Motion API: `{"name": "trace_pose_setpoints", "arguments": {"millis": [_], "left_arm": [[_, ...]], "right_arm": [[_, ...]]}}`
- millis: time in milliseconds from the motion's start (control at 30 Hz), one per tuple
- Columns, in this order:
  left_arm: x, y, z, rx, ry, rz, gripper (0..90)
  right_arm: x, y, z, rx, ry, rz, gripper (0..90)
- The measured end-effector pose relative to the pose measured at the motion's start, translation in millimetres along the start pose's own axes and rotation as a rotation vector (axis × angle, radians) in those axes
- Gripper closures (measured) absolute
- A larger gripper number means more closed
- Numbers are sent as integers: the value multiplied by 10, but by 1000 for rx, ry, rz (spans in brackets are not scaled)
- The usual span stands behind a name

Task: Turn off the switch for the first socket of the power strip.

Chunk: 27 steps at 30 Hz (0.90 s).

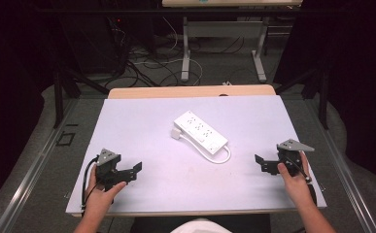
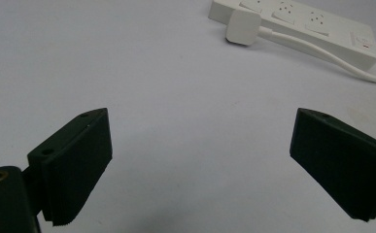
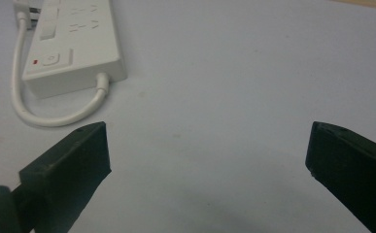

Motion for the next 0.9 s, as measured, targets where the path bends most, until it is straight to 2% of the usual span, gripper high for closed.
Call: {"name": "trace_pose_setpoints", "arguments": {"millis": [67,133,333,900], "left_arm": [[0,0,2,1,0,1,81],[-2,1,2,5,0,-3,81],[-2,-2,0,6,-1,-1,80],[-8,0,15,4,-3,4,80]], "right_arm": [[4,-39,-36,-31,-2,-1,17],[0,-47,-51,-34,-14,-13,17],[6,-98,-93,-39,-37,5,18],[13,-147,-156,-68,-34,17,18]]}}
Point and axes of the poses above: each handheld gripper's, and its own axes: x roughly backward along the jaws, y roughly out of its top, z roughly to its left, the point moved 3 cm from there along -x, roughly forward along the jaws, and after that the axes turned 13 degrees about y, right-handed, at the moved point
